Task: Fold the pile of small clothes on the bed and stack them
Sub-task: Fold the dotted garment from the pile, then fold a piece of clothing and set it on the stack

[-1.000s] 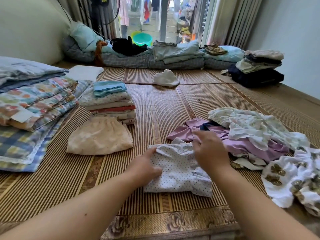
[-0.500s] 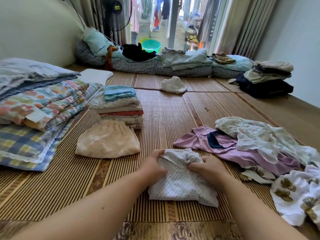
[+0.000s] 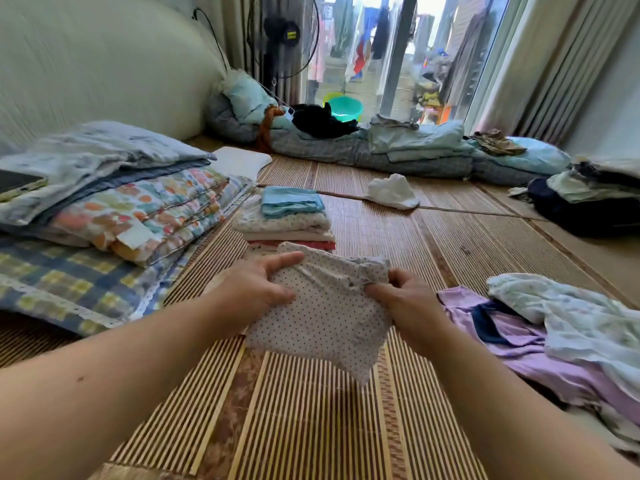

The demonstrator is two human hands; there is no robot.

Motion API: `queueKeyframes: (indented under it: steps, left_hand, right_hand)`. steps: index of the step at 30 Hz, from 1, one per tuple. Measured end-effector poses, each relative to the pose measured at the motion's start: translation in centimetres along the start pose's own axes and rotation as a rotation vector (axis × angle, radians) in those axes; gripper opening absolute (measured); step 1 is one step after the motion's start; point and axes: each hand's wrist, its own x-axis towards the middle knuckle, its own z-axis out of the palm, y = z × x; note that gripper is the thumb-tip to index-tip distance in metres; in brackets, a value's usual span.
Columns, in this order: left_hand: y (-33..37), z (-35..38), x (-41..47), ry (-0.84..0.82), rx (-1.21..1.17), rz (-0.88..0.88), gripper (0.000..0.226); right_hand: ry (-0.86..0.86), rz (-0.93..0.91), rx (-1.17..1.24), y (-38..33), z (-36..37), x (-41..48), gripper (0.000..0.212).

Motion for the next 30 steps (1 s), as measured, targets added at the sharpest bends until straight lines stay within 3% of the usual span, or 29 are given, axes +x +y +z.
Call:
queueKeyframes:
  steps: [6, 9, 12, 15, 19, 23, 26, 30]
  left_hand:
    - [-1.0, -7.5, 3.9, 0.147, 0.035, -0.143, 0.061]
    - [-3.4, -8.8, 5.9, 0.164, 0.360, -0.198, 0.065]
    - [-5.7, -9.0, 6.9, 0.101, 0.782, -0.283, 0.073]
    - [-7.1, -8.8, 7.1, 0.054, 0.827, -0.310, 0.072]
    - [-7.3, -8.3, 6.6, 0.014, 0.891, -0.312, 0.074]
    - [-6.8, -8.3, 5.3, -0.019, 0.894, -0.410, 0.082]
    - [-5.9, -7.2, 4.0, 0.075, 1.045, -0.387, 0.095]
    - [-3.5, -2.5, 2.9, 0.188, 1.132, -0.126, 0.089]
  right_hand:
    - [0.049, 0.071, -0.125, -0.1, 6.9, 9.5, 0.008]
    - [0.107, 0.069, -0.413, 2.0, 9.3, 13.0, 0.024]
    - [0.019, -0.026, -0.723, 4.3, 10.8, 13.5, 0.038]
    - [-0.097, -0.074, -1.007, 6.0, 11.0, 13.6, 0.048]
    - [-0.198, 0.070, -1.034, 6.4, 10.8, 12.5, 0.056]
    - [-0.281, 0.084, -0.984, 5.3, 10.5, 10.9, 0.063]
    - [-0.190, 0.054, -0.831, 4.9, 9.7, 9.1, 0.077]
    - [-0.014, -0.052, -0.762, 3.5, 5.7, 4.4, 0.084]
